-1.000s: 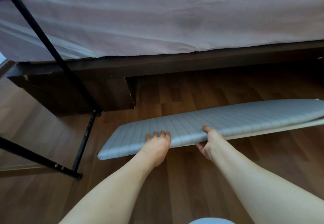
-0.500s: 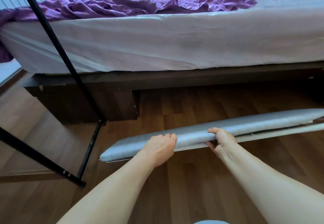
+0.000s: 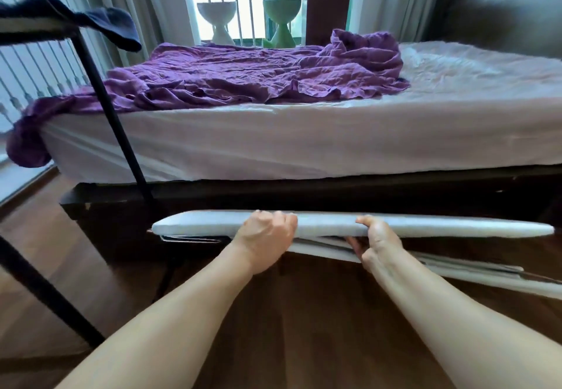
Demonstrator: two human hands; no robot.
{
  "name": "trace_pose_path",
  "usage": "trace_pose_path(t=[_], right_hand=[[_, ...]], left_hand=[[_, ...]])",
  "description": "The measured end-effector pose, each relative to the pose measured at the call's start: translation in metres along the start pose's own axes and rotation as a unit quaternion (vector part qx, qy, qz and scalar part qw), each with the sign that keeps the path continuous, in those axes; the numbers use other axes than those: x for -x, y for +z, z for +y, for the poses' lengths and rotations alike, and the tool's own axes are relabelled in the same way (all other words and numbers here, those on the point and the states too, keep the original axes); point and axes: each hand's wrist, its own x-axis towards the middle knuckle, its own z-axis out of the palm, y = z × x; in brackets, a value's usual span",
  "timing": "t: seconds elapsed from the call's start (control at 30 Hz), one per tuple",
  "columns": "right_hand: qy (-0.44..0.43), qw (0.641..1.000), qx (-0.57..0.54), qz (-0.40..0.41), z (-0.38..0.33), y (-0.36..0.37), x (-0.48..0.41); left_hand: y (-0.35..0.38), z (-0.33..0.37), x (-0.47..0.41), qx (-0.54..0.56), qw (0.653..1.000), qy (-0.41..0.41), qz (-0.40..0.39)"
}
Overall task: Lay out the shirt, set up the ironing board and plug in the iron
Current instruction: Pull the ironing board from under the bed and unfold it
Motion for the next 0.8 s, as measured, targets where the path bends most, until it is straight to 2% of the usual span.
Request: trace_pose_path(t=[0.1,0.23,0.47,0.7,0.8], right_hand=[[-0.015,0.999,-0.004,-0.033,-0.028,0.022,0.014],[-0.024,0.999,-0.006,-0.038,-0.056,0.042,0.031],[-0.092,0.993,-0.008,-0.078,-0.114,0.076,0.078],[-0.215,0.969,0.037,-0.118,-0.161,0.105,0.139],[-0.225,0.965,0.023,-0.133,-0.183,0.114,0.161]], left_hand=[[-0.030,-0.023,-0.019,-0.065,0.997,-0.013,0.041],[-0.063,-0.046,-0.037,-0.110,0.990,-0.004,0.092],[-0.125,-0.075,-0.060,-0.132,0.979,-0.005,0.153],[-0.192,-0.104,-0.068,-0.149,0.962,-0.010,0.231],[-0.212,-0.115,-0.073,-0.143,0.954,-0.010,0.265]])
